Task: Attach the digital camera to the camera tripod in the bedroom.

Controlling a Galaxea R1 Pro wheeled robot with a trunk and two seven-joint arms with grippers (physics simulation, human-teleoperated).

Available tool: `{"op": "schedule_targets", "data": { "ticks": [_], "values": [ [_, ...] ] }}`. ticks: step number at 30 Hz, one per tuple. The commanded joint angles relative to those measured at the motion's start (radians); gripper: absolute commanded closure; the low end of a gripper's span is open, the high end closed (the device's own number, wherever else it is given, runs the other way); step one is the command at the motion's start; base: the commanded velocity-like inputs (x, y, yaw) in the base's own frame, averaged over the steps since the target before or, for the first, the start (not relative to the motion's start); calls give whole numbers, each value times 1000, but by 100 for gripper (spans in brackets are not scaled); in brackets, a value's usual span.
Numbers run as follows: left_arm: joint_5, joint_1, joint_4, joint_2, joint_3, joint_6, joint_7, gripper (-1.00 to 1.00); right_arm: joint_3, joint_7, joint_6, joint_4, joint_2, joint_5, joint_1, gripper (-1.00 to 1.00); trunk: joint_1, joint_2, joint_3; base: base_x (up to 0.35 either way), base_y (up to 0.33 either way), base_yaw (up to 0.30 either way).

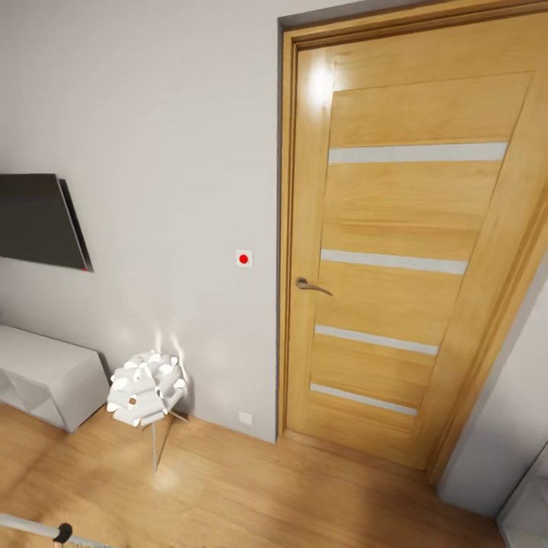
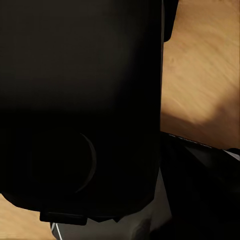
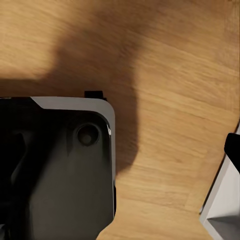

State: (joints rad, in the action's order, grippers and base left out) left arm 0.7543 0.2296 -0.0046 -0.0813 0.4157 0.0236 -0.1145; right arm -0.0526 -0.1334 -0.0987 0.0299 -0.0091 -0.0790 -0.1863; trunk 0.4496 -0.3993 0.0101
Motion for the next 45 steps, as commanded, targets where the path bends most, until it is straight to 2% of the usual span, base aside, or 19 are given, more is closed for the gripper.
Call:
{"op": "schedule_targets", "data": {
  "ticks": [1,27,37,45],
  "values": [
    [8,1,2,0,8,3,-5,100,-6,-3,-6,3,0,-8,-1,-100,0,-1,0,0,0,198],
    [8,1,2,0,8,4,-5,100,-6,-4,-6,3,0,-8,-1,-100,0,-1,0,0,0,194],
    [8,1,2,0,9,3,-5,100,-6,-3,-4,3,0,-8,-1,-100,0,-1,0,21,0,36],
    [8,1,2,0,9,2,-5,100,-6,-3,-3,4,0,-8,-1,-100,0,-1,0,181,0,2]
  ]
}}
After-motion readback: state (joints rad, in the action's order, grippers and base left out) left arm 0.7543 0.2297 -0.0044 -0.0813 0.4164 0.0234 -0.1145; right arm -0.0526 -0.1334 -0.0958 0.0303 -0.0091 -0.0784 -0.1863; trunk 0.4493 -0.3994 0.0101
